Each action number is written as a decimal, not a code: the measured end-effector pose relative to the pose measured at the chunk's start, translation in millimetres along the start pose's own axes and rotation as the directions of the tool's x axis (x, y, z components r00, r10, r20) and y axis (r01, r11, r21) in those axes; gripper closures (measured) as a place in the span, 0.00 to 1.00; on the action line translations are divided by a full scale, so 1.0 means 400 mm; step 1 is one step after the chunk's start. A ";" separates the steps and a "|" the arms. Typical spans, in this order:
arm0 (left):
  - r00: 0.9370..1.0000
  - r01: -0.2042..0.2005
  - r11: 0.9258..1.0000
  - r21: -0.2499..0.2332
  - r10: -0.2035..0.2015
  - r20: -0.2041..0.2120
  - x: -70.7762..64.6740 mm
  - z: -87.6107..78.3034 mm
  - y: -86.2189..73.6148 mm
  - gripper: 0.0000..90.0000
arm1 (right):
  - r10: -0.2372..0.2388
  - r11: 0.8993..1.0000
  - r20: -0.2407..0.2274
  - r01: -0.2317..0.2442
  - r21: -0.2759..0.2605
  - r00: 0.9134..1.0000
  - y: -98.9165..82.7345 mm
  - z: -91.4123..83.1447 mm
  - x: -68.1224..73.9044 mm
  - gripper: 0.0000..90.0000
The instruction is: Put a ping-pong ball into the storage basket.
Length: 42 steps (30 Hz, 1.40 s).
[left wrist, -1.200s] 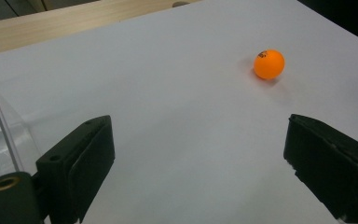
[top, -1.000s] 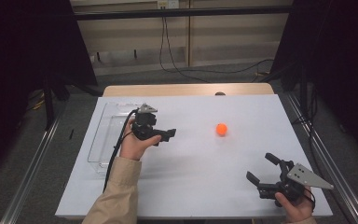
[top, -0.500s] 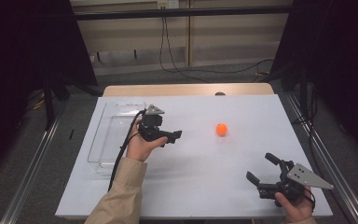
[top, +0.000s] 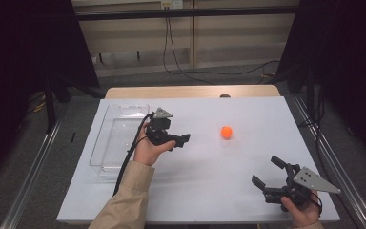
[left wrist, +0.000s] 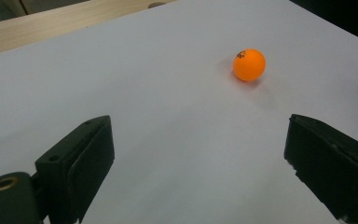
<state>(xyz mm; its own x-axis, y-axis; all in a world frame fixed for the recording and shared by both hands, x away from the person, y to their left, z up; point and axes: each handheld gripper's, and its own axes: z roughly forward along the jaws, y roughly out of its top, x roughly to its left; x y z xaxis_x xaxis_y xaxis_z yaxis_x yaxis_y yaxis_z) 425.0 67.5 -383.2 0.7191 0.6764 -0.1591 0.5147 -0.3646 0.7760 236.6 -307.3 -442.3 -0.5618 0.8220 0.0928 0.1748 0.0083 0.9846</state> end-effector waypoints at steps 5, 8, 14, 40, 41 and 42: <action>1.000 -0.013 1.000 -0.002 0.013 -0.005 -0.007 0.008 0.001 0.09 | 0.000 1.000 0.000 0.000 0.000 1.000 0.000 0.000 0.000 0.03; 1.000 -0.013 1.000 -0.004 0.013 0.001 -0.011 0.014 0.002 0.09 | 0.001 1.000 -0.001 -0.001 0.000 1.000 0.000 0.000 0.000 0.03; 1.000 -0.015 1.000 -0.005 0.015 0.007 -0.018 0.023 0.003 0.09 | 0.002 1.000 0.001 -0.002 -0.001 1.000 0.000 0.000 0.000 0.03; 0.999 -0.040 0.999 0.012 0.040 0.033 -0.057 0.089 0.002 0.09 | 0.002 1.000 0.001 -0.002 0.001 1.000 0.000 0.000 -0.001 0.03; 0.999 -0.041 0.999 0.014 0.041 0.033 -0.057 0.090 0.001 0.09 | 0.001 1.000 0.001 -0.001 0.002 1.000 -0.001 0.000 -0.001 0.03; 0.999 -0.037 0.999 0.013 0.036 0.033 -0.058 0.092 0.001 0.09 | 0.001 1.000 0.002 -0.001 0.002 1.000 -0.001 0.000 -0.001 0.03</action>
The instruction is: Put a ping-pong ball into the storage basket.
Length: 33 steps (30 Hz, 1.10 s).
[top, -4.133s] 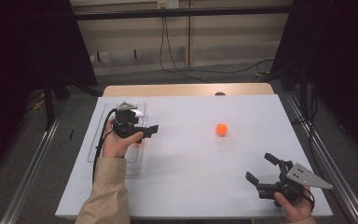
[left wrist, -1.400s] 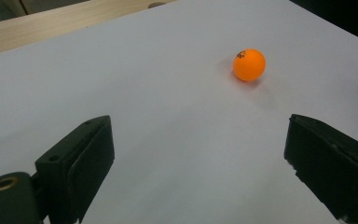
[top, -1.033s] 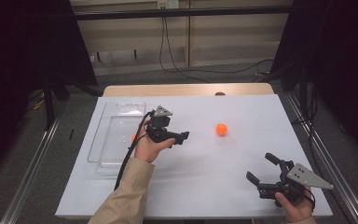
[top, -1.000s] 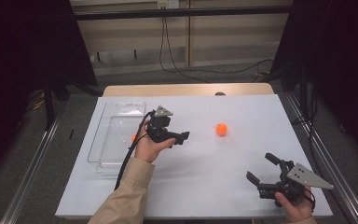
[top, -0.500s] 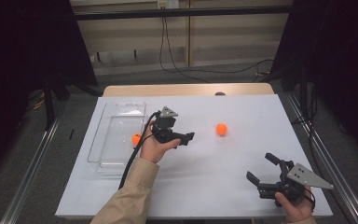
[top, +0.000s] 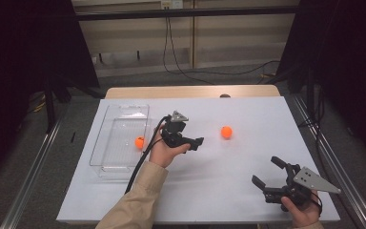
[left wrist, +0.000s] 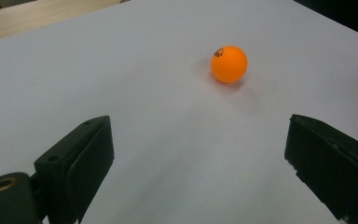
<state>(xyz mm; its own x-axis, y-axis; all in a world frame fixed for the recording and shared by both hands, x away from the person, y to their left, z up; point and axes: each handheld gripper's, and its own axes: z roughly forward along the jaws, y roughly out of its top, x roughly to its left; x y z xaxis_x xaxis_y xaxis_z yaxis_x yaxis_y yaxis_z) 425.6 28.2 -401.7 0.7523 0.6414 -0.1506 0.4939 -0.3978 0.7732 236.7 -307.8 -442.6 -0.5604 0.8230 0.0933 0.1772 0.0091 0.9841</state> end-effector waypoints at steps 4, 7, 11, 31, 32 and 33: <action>1.000 -0.005 1.000 0.005 0.005 0.001 0.000 0.004 0.000 0.09 | 0.002 1.000 0.000 -0.002 0.000 1.000 0.000 0.000 0.000 0.03; 1.000 -0.012 1.000 0.002 0.012 -0.004 -0.002 0.009 -0.001 0.09 | 0.002 1.000 0.000 -0.002 0.000 1.000 0.000 0.000 0.000 0.03; 1.000 -0.012 1.000 0.004 0.012 0.005 -0.005 0.017 -0.002 0.09 | 0.002 1.000 -0.001 -0.002 0.000 1.000 0.000 0.000 0.000 0.03; 0.999 -0.020 1.000 0.006 0.020 0.028 -0.028 0.066 -0.002 0.09 | 0.004 1.000 0.001 -0.004 0.000 1.000 0.000 -0.001 0.000 0.03; 0.999 -0.022 1.000 0.001 0.022 0.029 -0.029 0.069 -0.001 0.09 | 0.006 1.000 0.001 -0.006 0.000 1.000 0.000 -0.001 0.000 0.03; 0.999 -0.018 1.000 -0.002 0.018 0.031 -0.031 0.071 0.000 0.09 | 0.004 1.000 0.001 -0.004 0.001 1.000 0.000 -0.001 0.000 0.03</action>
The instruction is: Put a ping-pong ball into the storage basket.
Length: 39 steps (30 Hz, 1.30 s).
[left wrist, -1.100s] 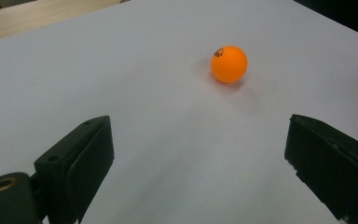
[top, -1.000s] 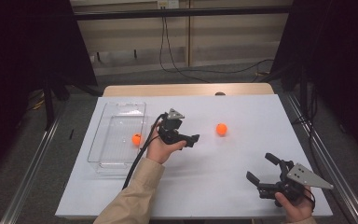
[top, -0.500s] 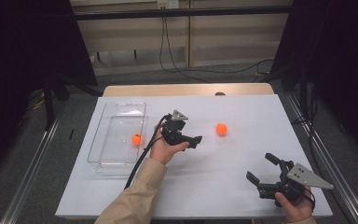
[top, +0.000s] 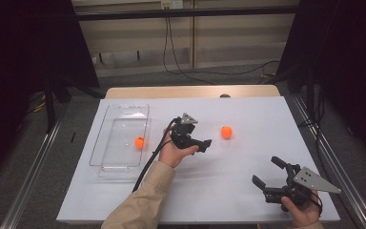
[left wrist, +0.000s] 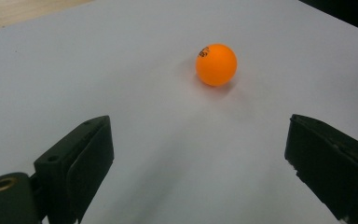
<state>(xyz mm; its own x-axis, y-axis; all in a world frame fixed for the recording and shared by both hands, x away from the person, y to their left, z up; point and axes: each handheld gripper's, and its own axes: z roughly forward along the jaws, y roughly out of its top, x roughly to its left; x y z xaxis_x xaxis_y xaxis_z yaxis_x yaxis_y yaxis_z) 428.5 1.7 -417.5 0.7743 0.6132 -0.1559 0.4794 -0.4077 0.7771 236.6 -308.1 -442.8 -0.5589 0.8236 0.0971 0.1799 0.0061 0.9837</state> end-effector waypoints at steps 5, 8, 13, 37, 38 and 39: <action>1.000 -0.011 1.000 0.001 0.011 0.000 -0.005 0.009 0.003 0.09 | 0.001 1.000 -0.001 -0.001 -0.001 1.000 0.000 0.000 0.000 0.03; 1.000 -0.009 1.000 0.000 0.009 -0.001 -0.008 0.015 0.003 0.09 | 0.002 1.000 0.000 -0.002 -0.001 1.000 0.000 -0.001 0.000 0.03; 1.000 -0.010 1.000 -0.004 0.010 -0.002 -0.011 0.025 0.004 0.09 | 0.001 1.000 0.000 -0.001 -0.002 1.000 0.001 -0.001 0.001 0.03; 1.000 -0.022 1.000 -0.005 0.022 -0.009 -0.025 0.064 0.016 0.09 | 0.000 1.000 -0.001 0.000 -0.001 1.000 0.000 0.000 0.000 0.03; 1.000 -0.026 1.000 -0.006 0.026 -0.011 -0.024 0.066 0.017 0.09 | 0.001 1.000 -0.001 -0.001 0.000 1.000 0.000 0.000 0.000 0.03; 1.000 -0.023 1.000 -0.010 0.023 -0.008 -0.025 0.069 0.016 0.09 | 0.002 1.000 -0.001 -0.002 0.000 1.000 0.000 0.000 0.000 0.03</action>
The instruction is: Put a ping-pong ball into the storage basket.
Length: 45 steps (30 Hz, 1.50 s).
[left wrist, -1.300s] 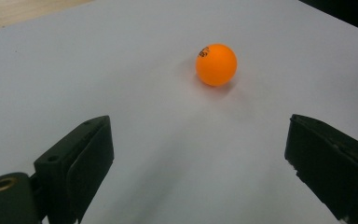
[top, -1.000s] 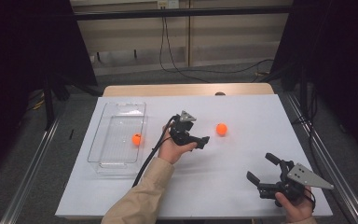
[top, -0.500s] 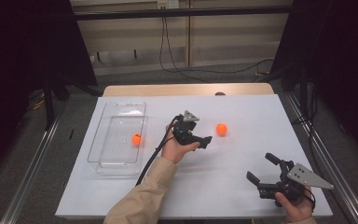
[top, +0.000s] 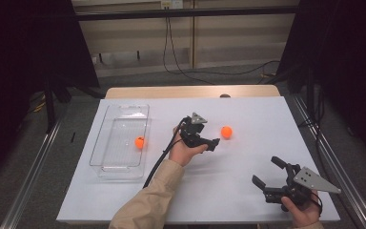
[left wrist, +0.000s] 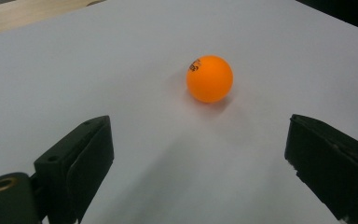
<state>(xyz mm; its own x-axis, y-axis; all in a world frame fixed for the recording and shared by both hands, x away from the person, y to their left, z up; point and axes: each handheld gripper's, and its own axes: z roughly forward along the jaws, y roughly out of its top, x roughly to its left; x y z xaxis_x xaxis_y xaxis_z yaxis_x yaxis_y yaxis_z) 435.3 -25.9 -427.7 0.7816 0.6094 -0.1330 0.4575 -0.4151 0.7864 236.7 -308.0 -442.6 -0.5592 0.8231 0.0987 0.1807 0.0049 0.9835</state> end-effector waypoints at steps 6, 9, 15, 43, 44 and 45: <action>1.000 -0.005 1.000 -0.002 0.005 -0.004 -0.002 0.012 -0.001 0.09 | 0.001 1.000 0.000 -0.001 -0.001 1.000 -0.001 0.000 -0.002 0.03; 1.000 -0.006 1.000 0.003 0.006 -0.003 -0.003 0.016 0.001 0.09 | 0.002 1.000 0.001 -0.002 -0.002 1.000 -0.001 0.001 -0.002 0.03; 1.000 -0.007 1.000 0.001 0.007 -0.002 -0.008 0.028 0.006 0.09 | 0.002 1.000 0.001 -0.002 -0.001 1.000 -0.001 0.001 -0.002 0.03; 0.999 -0.038 0.999 -0.009 0.038 -0.007 -0.024 0.070 0.017 0.09 | 0.003 1.000 -0.001 -0.003 0.000 1.000 -0.001 0.002 -0.002 0.03; 0.999 -0.036 0.999 -0.011 0.036 -0.004 -0.025 0.071 0.017 0.09 | 0.003 1.000 0.000 -0.003 0.000 1.000 -0.001 0.002 -0.002 0.03; 0.999 -0.038 0.999 -0.009 0.038 -0.004 -0.026 0.073 0.018 0.09 | 0.001 1.000 0.000 -0.001 0.000 1.000 -0.001 0.001 -0.002 0.03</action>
<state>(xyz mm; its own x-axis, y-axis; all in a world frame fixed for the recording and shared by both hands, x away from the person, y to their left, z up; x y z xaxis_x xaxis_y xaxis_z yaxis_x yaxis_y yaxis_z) 442.9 -54.8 -438.3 0.7970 0.5956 -0.1007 0.4235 -0.4320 0.7962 237.6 -308.5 -443.0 -0.5592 0.8231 0.0992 0.1810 0.0044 0.9835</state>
